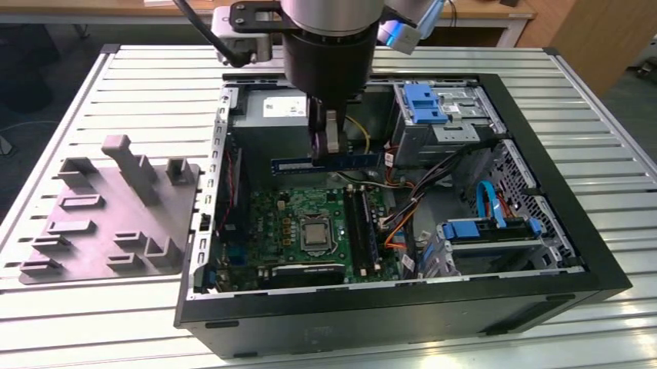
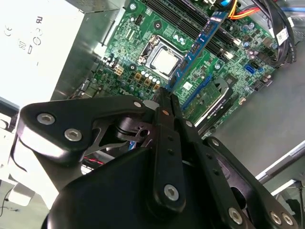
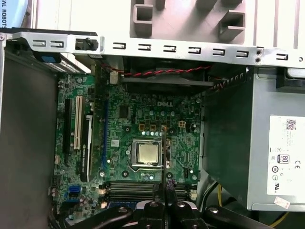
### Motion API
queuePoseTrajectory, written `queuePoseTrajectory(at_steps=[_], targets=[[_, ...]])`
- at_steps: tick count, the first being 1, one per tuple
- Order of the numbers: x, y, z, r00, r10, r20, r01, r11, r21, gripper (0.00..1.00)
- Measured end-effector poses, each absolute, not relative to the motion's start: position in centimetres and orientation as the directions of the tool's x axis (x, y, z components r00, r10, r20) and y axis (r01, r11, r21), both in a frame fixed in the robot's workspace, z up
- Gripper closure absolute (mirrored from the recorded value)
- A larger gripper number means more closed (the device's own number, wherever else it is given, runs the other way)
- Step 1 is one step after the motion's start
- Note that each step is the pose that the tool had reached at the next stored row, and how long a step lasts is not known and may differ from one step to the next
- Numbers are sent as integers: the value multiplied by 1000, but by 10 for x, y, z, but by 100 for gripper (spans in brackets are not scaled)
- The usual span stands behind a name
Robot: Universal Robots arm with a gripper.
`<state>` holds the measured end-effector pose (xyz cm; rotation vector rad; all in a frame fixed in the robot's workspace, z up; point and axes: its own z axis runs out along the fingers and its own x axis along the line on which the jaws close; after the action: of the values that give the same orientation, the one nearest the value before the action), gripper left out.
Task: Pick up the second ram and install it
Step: 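Pick up the second ram and move it above second insertion slot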
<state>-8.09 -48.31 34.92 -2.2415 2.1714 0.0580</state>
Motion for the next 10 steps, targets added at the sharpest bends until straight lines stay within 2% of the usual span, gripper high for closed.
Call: queuePoseTrajectory(at_steps=[10], targets=[[-81, -483, 341, 31, -999, -41, -999, -32, 11, 87]])
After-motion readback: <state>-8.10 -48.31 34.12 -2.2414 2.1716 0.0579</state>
